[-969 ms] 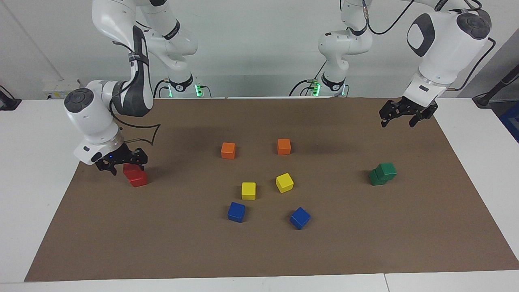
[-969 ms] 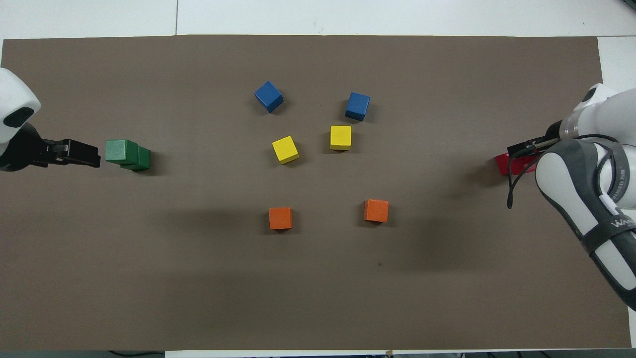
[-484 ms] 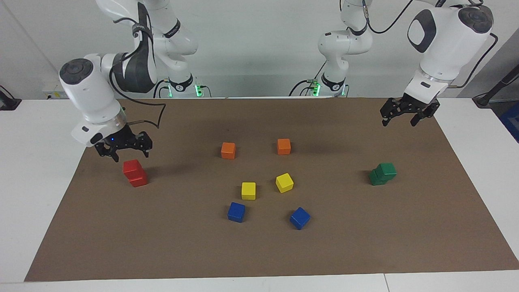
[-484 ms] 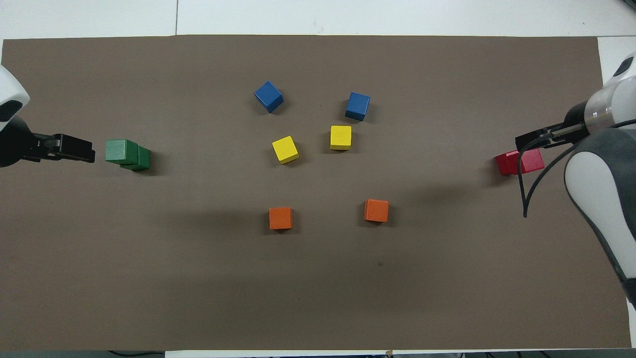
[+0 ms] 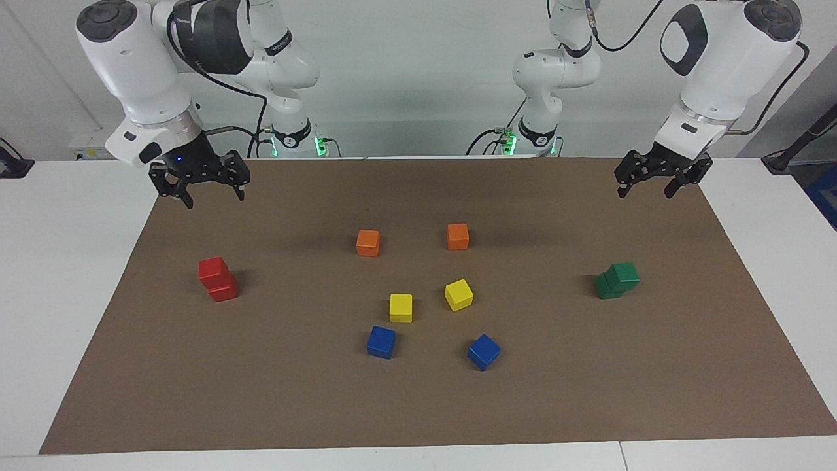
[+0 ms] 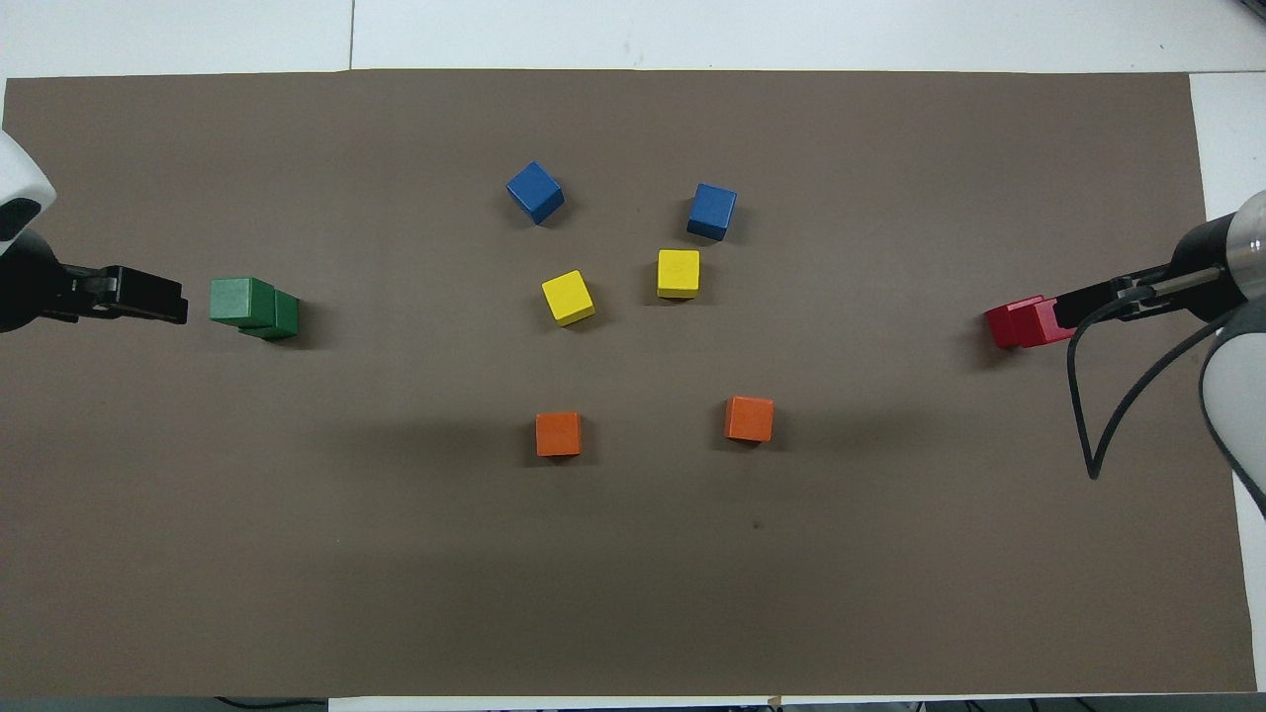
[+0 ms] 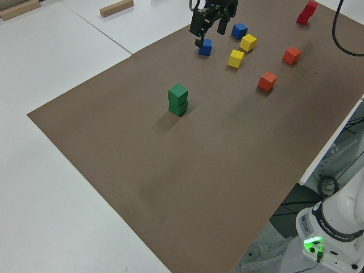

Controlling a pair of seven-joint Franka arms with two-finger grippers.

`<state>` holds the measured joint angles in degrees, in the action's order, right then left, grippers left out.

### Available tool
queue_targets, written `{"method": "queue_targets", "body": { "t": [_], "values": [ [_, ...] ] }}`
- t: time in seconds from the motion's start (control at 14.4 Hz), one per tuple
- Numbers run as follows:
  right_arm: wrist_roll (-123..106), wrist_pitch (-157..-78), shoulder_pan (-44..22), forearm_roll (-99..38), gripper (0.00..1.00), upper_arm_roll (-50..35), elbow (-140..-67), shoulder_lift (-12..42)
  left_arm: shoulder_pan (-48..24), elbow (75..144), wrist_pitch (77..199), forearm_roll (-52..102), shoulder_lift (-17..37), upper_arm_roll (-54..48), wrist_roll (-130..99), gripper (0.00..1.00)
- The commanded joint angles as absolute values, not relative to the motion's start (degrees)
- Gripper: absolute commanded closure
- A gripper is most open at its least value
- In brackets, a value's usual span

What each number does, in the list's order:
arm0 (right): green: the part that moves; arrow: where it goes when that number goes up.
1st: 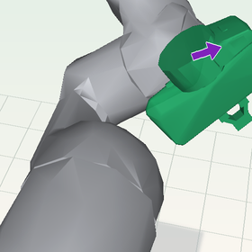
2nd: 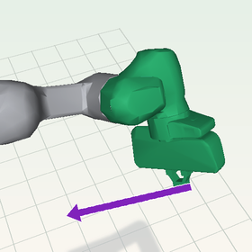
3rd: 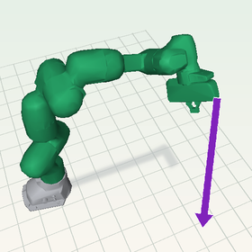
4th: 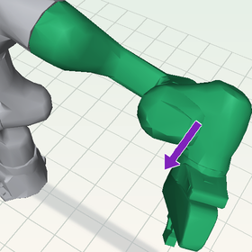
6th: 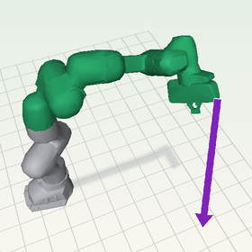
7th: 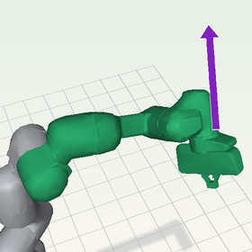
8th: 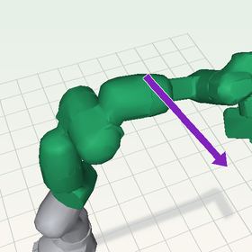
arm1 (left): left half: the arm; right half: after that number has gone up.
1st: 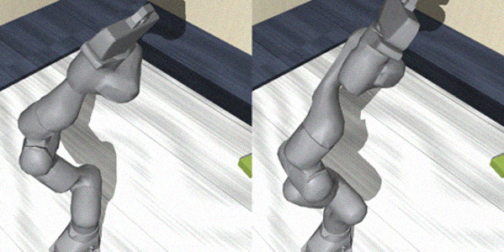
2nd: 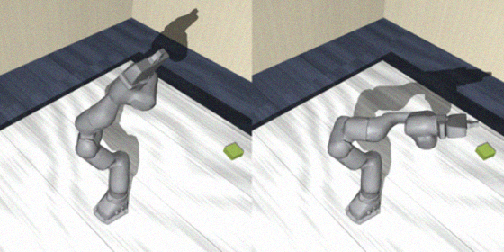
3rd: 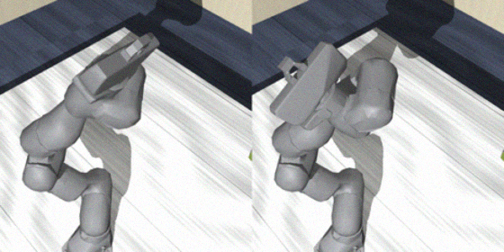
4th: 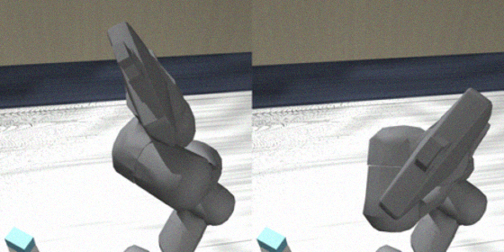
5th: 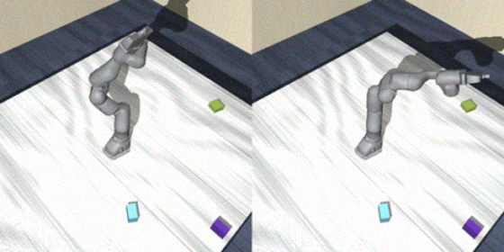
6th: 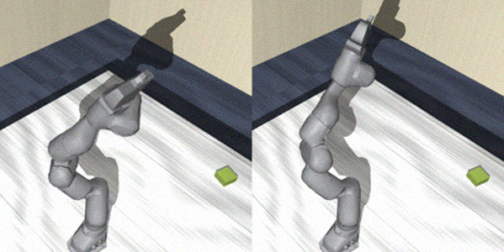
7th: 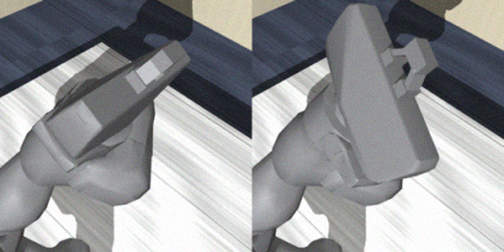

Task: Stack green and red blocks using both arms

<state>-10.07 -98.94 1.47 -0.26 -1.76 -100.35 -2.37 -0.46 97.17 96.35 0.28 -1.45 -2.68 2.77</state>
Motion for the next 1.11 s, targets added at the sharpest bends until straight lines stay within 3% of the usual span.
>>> {"method": "queue_targets", "body": {
  "t": [0.0,0.62,1.04],
  "values": [
    [-9.2,-97.9,0.1,-1.1,0.0,1.1,-99.6,-2.2,-0.9,96.4,95.0,0.2,-1.6,-2.2,2.7,0.0],
    [-9.3,-96.1,2.1,0.0,0.0,1.2,-98.8,-2.3,-0.8,96.6,95.1,0.2,-1.6,-2.1,2.6,0.0],
    [-9.3,-89.5,2.8,0.9,0.0,1.2,-97.8,-4.1,-0.8,96.6,95.1,0.2,-1.7,-2.0,2.6,0.0]
  ]
}}
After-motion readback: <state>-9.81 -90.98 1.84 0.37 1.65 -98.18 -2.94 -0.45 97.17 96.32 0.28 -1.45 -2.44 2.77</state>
